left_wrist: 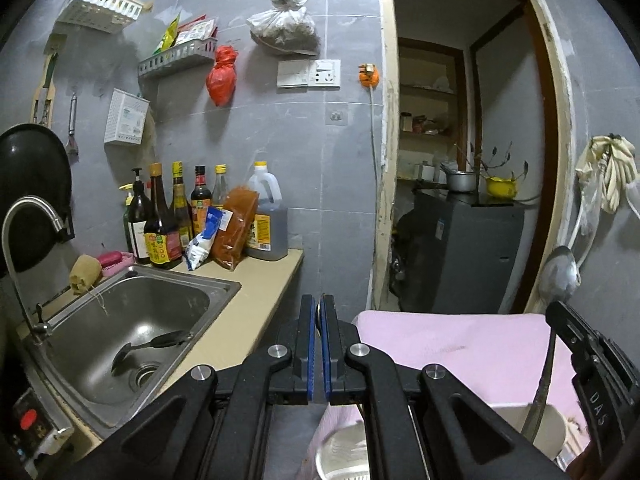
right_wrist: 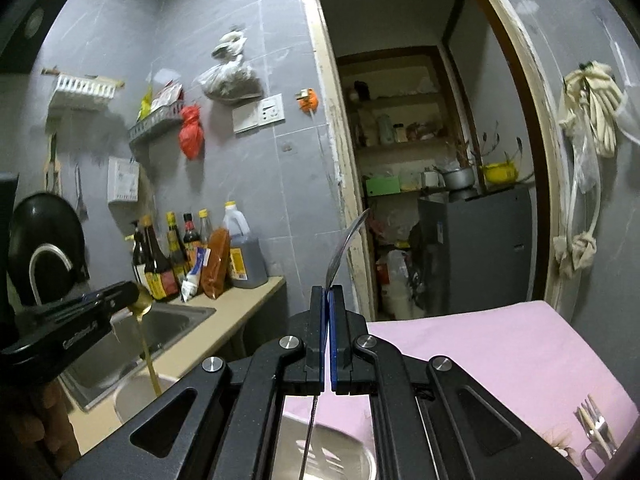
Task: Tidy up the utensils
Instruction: 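Lift both spoons and carry them over the white utensil caddy, then open both tools to drop the spoons into the caddy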
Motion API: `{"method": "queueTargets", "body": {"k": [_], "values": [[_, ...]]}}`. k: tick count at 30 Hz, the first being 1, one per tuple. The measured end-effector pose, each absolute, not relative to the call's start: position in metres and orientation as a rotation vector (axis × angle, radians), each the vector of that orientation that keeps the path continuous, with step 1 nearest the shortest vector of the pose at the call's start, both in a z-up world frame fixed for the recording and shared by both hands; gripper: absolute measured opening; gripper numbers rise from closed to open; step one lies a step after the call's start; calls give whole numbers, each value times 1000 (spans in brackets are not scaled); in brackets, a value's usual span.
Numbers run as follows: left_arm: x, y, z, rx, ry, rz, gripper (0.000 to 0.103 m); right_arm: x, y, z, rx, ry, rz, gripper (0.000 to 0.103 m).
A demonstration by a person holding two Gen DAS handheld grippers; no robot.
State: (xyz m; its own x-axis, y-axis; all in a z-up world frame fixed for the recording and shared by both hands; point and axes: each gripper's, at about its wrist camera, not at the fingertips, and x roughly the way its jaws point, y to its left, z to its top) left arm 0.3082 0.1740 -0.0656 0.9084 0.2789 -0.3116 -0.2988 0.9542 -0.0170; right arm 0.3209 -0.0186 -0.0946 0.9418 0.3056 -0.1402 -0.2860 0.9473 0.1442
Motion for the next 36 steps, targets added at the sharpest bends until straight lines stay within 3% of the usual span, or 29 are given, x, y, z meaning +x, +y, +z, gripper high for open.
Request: {"method": "queueTargets", "body": {"k": [10, 17, 19, 20, 21, 22, 27, 29, 33, 36], "values": [[304, 168, -83, -36, 282, 240, 4, 320, -13, -103, 94, 173, 324, 2], [305, 180, -85, -110, 362, 149, 5, 319, -16, -103, 92, 245, 356, 2], [306, 184, -86, -138, 387, 129, 20, 317, -18, -103, 93, 259, 360, 4], [305, 187, -85, -165, 395, 118, 26, 315, -20, -102, 99, 271, 362, 6], [303, 189, -85, -184, 397, 118, 40, 314, -22, -100, 104, 285, 360, 8], [300, 191, -85, -210, 397, 123, 45, 313, -24, -100, 109, 297, 360, 13], [297, 194, -78, -257, 434, 125, 47, 304, -38, -86, 140, 330, 371, 33], [294, 191, -72, -261, 438, 121, 53, 300, -45, -80, 150, 342, 380, 48], [287, 179, -59, -255, 439, 111, 61, 294, -60, -65, 161, 357, 378, 50], [284, 170, -51, -261, 448, 106, 65, 287, -78, -50, 173, 341, 349, 63]]}}
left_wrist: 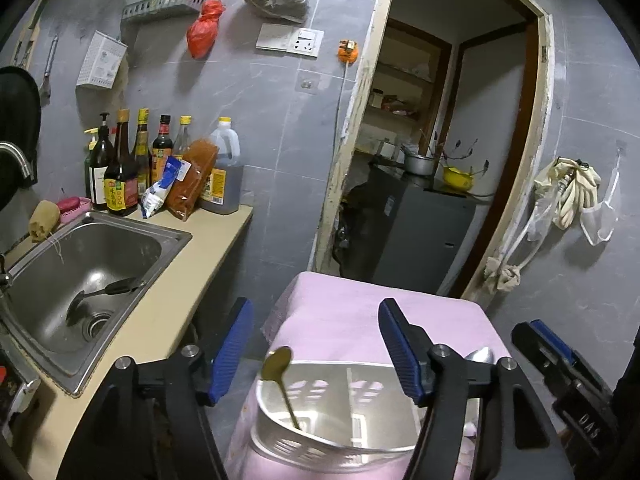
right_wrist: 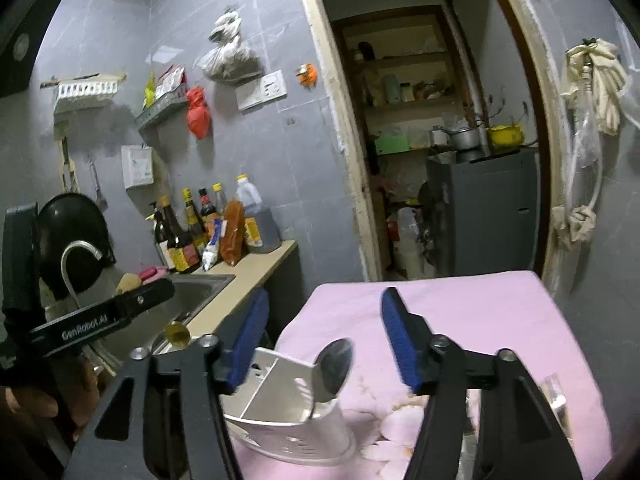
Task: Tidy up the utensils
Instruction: 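Open both tools to drop the spoons into the caddy, then move both tools back down to the remaining utensils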
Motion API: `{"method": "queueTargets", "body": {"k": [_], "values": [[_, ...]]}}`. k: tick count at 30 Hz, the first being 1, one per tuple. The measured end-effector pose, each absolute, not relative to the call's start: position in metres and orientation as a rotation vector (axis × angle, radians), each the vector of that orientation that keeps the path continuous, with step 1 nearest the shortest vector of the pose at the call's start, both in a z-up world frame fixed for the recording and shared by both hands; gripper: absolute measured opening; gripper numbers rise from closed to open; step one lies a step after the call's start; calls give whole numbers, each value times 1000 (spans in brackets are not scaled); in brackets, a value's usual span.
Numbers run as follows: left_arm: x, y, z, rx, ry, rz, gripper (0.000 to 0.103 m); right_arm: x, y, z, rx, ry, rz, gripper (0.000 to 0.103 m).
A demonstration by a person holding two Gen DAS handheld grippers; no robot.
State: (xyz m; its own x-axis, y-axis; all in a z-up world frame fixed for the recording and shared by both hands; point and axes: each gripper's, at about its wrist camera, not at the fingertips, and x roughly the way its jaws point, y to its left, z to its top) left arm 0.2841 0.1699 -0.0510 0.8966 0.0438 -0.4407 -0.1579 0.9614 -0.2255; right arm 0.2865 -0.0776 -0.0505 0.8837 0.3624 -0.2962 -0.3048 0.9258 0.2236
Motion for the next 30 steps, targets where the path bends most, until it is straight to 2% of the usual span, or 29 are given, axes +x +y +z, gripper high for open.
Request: {"method": "queueTargets", "body": {"k": [3, 6, 8, 12, 15, 30], "values": [[279, 157, -39, -261, 434, 98, 71, 281, -96, -35, 170, 322, 327, 72], [273, 141, -26, -247, 399, 87, 85, 274, -120, -20, 148, 296, 286, 91], [270, 129, -20, -238, 378, 78, 91, 269, -135, -10, 136, 275, 261, 100], [264, 95, -10, -200, 334, 73, 99, 262, -164, 3, 99, 255, 222, 101], [259, 72, -8, -199, 305, 63, 100, 257, -187, 4, 68, 250, 198, 101], [251, -25, -32, -145, 312, 52, 101, 266, -280, -24, 59, 341, 156, 101]]}}
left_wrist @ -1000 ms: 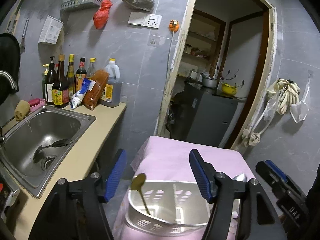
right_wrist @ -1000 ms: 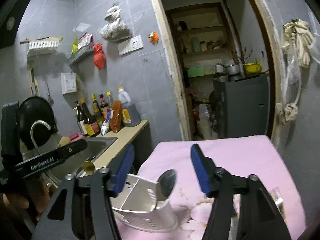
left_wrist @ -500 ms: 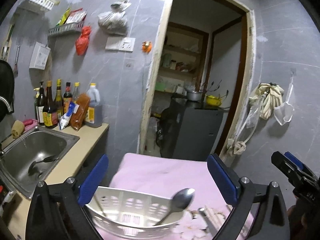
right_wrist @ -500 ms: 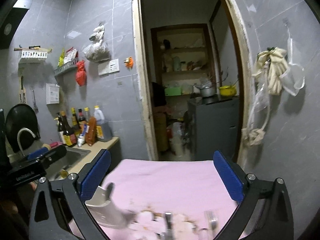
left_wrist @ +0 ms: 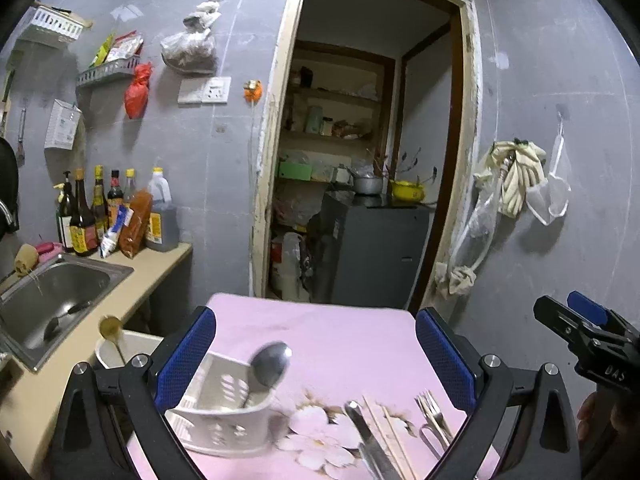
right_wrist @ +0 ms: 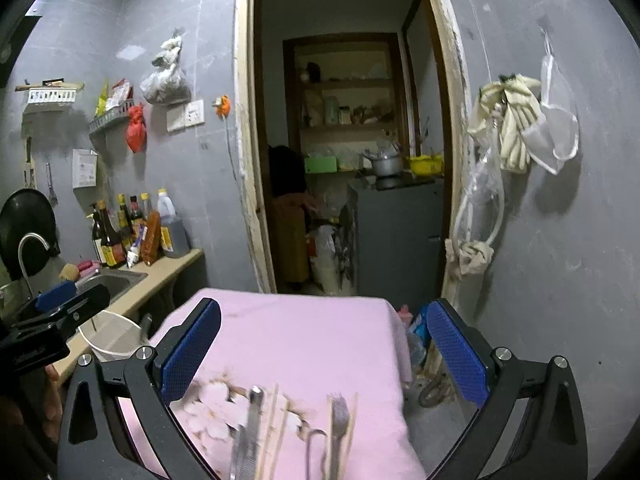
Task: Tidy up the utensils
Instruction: 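Move both tools back down to the remaining utensils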
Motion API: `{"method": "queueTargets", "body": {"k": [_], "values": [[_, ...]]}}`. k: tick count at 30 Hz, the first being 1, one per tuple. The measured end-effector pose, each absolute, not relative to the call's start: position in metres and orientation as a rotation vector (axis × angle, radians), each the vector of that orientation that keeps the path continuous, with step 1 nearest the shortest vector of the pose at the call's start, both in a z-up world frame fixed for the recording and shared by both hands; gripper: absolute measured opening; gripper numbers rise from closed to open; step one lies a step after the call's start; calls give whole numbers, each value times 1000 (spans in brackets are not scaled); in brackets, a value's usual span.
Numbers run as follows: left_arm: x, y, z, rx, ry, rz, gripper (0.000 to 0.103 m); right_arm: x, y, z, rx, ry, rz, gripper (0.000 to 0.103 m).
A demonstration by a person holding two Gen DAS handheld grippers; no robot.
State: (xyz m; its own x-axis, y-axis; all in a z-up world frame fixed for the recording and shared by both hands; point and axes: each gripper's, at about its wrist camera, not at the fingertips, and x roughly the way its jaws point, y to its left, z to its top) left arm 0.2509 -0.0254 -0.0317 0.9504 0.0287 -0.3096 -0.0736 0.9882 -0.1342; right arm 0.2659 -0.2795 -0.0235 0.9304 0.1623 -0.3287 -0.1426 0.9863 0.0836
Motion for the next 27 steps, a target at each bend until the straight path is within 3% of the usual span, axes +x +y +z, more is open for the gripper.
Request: {"method": "queueTargets", "body": {"k": [16, 19, 21, 27], "values": [[292, -58, -138, -182, 600, 3, 101, 326, -312, -129, 108, 574, 215, 99], [301, -61, -154, -183, 642, -16, 101, 338, -309, -153, 113, 625, 230, 90], [304, -63, -162, -183, 666, -25, 99, 343, -309, -165, 116, 652, 238, 76], [318, -66, -190, -220, 791, -63, 72, 362, -299, -203, 103, 775, 257, 43]]}}
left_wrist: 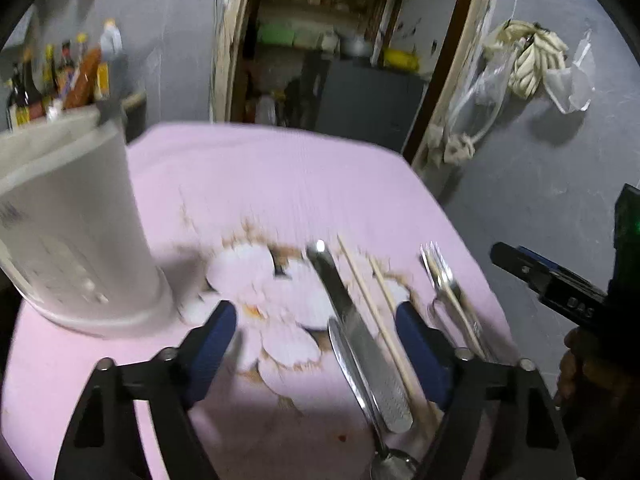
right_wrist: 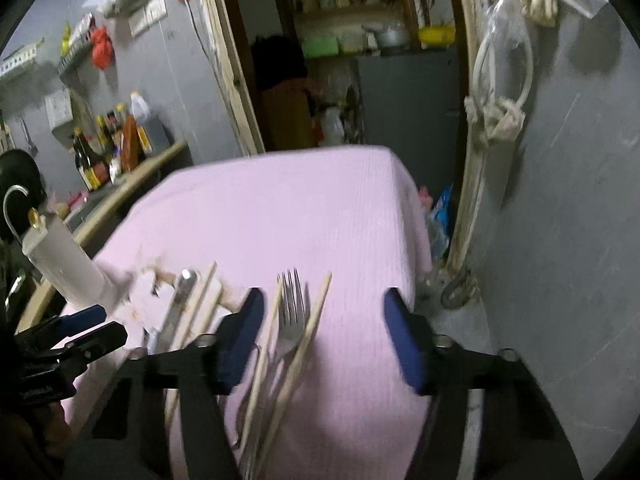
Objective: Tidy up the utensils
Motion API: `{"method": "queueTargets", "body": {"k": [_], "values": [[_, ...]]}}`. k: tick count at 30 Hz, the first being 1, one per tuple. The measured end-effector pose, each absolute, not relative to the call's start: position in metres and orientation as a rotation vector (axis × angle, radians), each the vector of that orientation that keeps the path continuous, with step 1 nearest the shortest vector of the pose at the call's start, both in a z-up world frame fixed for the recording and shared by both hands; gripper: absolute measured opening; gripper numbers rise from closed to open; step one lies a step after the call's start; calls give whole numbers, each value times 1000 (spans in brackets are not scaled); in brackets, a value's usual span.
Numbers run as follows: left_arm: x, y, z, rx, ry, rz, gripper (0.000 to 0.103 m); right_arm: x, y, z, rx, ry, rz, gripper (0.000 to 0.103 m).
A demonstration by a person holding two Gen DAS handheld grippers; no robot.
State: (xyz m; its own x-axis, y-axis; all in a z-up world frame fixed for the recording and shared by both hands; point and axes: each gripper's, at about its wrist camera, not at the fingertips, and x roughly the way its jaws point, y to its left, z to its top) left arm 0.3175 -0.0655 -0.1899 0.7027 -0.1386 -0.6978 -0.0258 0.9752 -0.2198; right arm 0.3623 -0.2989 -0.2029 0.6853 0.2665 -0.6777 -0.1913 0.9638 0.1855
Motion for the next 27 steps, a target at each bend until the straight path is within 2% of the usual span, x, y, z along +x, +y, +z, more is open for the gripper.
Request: {"method": "queueTargets", "body": {"k": [6, 8, 12, 17, 20, 24, 27], "values": [[326, -66, -210, -266, 887, -99, 52, 367, -291, -221, 102, 834, 264, 32], [328, -68, -212, -263, 895, -110, 49, 366, -290, -224, 106, 842, 273, 28], [330, -73, -212, -253, 904, -140, 44, 367, -288, -228, 105, 863, 283, 26], [335, -76, -212, -270, 934, -194, 22, 366, -286, -230, 101, 887, 300, 24], [335, -78, -213, -264, 940, -206, 20, 370, -283, -232, 105, 917, 320, 23], [340, -72, -215, -298, 957, -222, 17, 376, -280, -234, 162, 958, 338, 14], [342, -69, -215, -310, 968, -241, 17, 377, -285, -238, 227, 981, 340, 12]]}}
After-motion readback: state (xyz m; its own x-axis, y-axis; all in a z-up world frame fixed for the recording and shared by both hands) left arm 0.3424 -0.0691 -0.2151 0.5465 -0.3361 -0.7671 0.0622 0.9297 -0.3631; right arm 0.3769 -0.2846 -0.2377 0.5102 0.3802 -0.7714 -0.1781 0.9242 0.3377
